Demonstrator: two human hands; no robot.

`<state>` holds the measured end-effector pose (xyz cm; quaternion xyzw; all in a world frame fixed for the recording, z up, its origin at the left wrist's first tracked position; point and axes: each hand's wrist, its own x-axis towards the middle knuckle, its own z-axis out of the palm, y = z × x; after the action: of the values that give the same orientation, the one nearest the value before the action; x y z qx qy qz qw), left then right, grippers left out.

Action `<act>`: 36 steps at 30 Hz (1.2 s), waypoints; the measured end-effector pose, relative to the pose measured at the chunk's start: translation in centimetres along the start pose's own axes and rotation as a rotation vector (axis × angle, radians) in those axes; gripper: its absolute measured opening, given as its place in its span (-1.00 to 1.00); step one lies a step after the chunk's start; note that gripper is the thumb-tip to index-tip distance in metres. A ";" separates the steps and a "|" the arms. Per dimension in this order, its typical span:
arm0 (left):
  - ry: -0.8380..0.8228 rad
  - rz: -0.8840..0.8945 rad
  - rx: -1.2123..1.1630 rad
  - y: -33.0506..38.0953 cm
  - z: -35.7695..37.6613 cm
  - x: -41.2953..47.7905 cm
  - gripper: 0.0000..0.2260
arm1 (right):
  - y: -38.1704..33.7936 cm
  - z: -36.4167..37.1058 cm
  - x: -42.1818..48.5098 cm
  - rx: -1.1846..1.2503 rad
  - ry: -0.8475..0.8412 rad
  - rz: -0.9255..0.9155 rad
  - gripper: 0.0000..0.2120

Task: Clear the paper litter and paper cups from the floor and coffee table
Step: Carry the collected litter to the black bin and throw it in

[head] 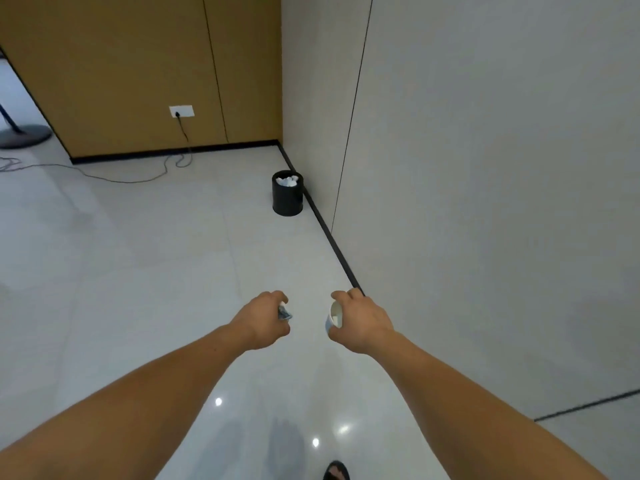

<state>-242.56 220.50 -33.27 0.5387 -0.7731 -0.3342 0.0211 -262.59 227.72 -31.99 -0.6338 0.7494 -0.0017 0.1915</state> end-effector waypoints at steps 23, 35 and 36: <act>0.048 -0.090 -0.059 -3.0 -24.1 54.7 -0.50 | -0.2 -17.2 59.5 0.032 -0.062 -0.063 -0.30; 0.014 -0.190 -0.072 -5.1 -33.0 85.4 -0.58 | 1.2 -23.6 92.4 0.001 -0.150 -0.105 -0.31; 0.026 -0.189 -0.071 -5.1 -33.9 87.6 -0.58 | 1.3 -24.2 94.9 0.003 -0.146 -0.103 -0.31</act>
<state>-261.75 128.54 -38.42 0.6125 -0.7060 -0.3551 0.0185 -282.53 131.93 -36.88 -0.6696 0.6999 0.0335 0.2462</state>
